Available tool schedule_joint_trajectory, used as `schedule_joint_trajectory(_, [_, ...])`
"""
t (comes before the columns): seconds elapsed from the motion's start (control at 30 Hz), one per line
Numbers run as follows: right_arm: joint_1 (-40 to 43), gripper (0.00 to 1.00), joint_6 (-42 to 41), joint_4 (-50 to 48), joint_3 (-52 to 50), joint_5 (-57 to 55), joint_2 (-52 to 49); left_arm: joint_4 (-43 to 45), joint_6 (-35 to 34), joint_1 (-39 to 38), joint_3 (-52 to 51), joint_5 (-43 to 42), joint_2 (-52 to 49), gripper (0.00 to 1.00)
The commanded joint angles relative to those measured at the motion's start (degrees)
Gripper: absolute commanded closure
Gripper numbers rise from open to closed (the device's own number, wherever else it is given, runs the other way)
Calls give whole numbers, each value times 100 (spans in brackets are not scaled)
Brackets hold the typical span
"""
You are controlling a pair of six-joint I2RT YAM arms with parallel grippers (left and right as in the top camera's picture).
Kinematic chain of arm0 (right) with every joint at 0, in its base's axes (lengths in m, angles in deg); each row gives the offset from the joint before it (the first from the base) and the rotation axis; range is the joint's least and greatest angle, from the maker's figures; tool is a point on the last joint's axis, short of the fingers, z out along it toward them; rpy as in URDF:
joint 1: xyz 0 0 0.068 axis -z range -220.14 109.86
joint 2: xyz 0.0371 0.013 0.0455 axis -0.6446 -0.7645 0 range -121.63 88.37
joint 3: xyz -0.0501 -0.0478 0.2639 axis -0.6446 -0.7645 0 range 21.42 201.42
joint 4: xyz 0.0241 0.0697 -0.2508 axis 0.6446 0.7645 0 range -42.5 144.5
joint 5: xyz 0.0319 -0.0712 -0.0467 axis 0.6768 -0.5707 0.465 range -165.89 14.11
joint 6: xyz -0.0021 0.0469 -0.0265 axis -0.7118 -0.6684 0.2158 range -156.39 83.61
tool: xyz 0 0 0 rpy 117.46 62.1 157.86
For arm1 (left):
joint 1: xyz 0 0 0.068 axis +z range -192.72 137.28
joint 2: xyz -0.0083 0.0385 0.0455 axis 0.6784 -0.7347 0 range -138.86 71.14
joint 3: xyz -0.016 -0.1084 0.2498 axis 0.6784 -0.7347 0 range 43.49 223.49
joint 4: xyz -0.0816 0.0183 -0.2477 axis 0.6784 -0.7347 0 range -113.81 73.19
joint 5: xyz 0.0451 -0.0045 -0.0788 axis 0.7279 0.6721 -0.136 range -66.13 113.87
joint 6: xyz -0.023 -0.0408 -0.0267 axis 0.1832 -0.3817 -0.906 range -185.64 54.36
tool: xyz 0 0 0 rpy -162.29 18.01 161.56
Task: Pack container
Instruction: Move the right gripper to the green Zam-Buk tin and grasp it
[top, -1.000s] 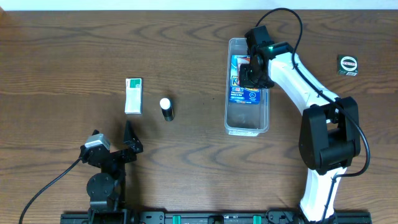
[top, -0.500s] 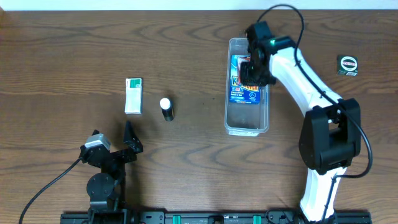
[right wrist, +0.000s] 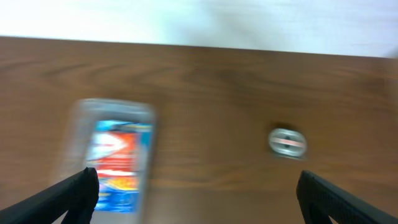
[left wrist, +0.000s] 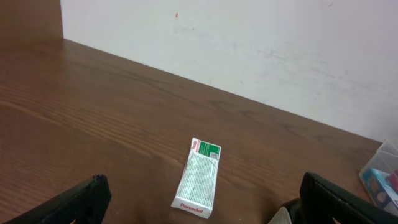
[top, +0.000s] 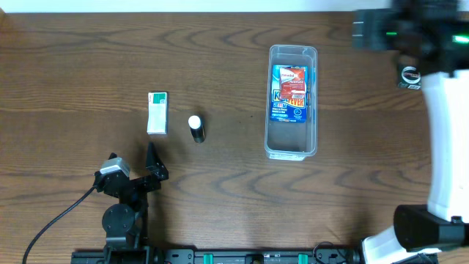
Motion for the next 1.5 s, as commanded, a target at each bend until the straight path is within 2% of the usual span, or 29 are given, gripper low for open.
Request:
schedule_joint_trajectory(0.0, [632,1,590,24,-225,-345,-422,-208,74,35,-125,63,2,2])
schedule_joint_trajectory(0.17, [1513,1,623,-195,-247,636,-887,-208,74,35,-125,63,2,2])
schedule_joint_trajectory(0.33, [1958,1,1172,-516,-247,752,-1447,-208,74,35,-125,63,2,2])
schedule_joint_trajectory(0.57, [2208,1,1615,-772,-247,839,-2420,-208,74,35,-125,63,2,2])
schedule_joint_trajectory(0.77, [2306,1,1639,-1084,-247,852,-2992,-208,74,35,-125,63,2,2])
schedule_joint_trajectory(1.47, [2332,1,1443,-1784,-251,1027,-3816,-208,74,35,-125,63,2,2])
